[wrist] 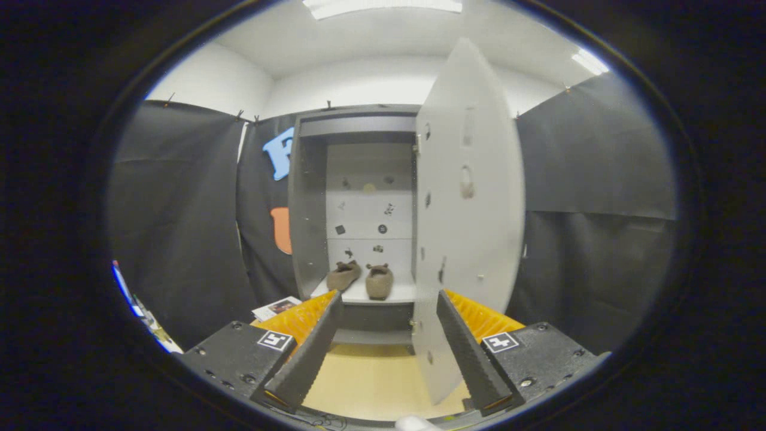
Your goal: Open the shoe cabinet door, grab the shoes and put them into the shoe cabinet, then close the shoe cabinet door.
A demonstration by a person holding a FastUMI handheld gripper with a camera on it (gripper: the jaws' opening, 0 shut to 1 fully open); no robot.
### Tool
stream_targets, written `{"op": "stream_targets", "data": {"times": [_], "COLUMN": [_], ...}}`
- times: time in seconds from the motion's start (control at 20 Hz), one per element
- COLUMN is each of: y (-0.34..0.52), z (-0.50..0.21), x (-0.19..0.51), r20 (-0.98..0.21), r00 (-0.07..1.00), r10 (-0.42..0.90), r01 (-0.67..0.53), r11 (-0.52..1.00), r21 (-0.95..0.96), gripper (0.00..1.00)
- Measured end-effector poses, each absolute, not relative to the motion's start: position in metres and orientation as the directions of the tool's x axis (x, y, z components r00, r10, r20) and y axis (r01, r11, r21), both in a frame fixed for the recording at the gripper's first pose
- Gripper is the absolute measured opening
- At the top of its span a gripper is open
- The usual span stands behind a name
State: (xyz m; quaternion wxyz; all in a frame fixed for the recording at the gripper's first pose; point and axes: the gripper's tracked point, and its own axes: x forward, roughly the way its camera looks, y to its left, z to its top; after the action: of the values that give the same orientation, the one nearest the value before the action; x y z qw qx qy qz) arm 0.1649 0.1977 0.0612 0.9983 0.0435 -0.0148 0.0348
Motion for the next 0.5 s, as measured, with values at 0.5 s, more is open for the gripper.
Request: {"op": "stream_targets", "data": {"times": [0.5], "y": [0.037], "z": [0.045], "x": [0.164], "r20": [0.039], "r00": [0.997], "r10": [-0.065], "r01": [0.060], "r11": [0.992], "r21": [0.113], "gripper": [1.00]}}
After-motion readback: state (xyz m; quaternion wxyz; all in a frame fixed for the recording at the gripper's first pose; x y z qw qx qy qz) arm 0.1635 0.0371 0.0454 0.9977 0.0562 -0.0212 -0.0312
